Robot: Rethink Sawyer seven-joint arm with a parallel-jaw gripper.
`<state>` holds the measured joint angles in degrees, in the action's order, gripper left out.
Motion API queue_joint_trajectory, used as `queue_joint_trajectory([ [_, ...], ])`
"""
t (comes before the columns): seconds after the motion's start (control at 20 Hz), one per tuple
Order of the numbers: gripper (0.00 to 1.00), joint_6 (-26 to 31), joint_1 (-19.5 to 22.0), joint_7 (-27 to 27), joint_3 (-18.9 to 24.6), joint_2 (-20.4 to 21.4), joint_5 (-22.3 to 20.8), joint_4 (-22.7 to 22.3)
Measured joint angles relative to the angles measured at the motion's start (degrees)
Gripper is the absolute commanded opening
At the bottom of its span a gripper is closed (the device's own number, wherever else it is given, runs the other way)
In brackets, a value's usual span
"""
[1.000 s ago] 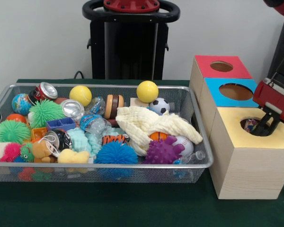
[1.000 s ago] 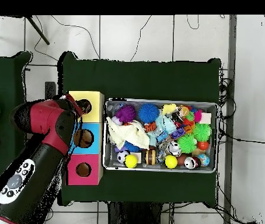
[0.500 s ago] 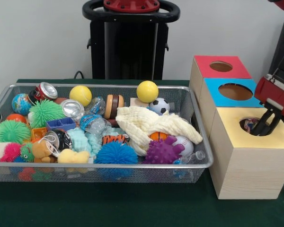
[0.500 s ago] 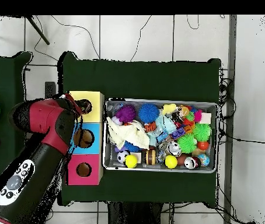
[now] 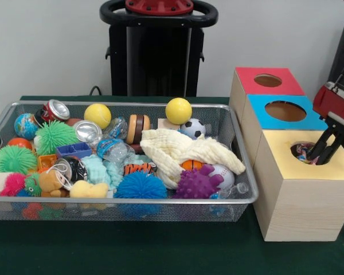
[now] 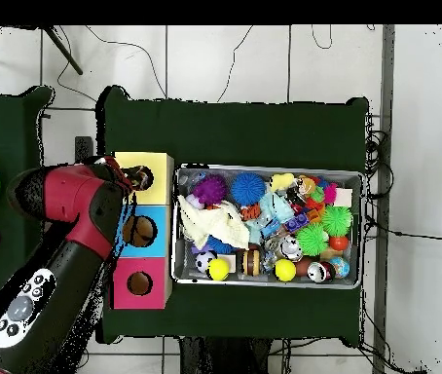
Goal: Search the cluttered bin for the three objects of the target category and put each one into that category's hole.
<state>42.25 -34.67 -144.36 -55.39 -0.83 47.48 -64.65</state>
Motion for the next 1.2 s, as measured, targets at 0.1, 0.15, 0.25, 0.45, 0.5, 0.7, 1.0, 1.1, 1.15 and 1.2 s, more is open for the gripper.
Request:
queue_joint_trajectory([
  [0.1, 0.0, 0.0, 0.0, 0.0, 0.1, 0.3, -0.5, 0.0],
  [0.15, 0.0, 0.0, 0.0, 0.0, 0.2, 0.4, -0.8, 0.0],
  [0.25, 0.0, 0.0, 0.0, 0.0, 0.4, 0.9, -1.5, 0.0],
  [0.45, 0.0, 0.0, 0.1, 0.0, 1.3, 1.8, -3.2, 0.0],
  [0.5, 0.0, -0.1, 0.2, 0.0, 1.4, 2.0, -3.5, 0.0],
  [0.7, 0.0, 0.0, 0.2, 0.0, 1.7, 3.4, -4.6, 0.0],
  [1.0, 0.0, 0.0, 0.2, 0.0, 1.7, 5.8, -5.0, 0.0],
  [1.1, 0.0, 0.0, 0.2, 0.0, 1.7, 6.1, -5.0, 0.0],
  [1.15, 0.0, 0.0, 0.2, 0.0, 1.7, 6.5, -5.0, 0.0],
  [1.2, 0.0, 0.0, 0.2, 0.0, 1.7, 6.6, -5.0, 0.0],
])
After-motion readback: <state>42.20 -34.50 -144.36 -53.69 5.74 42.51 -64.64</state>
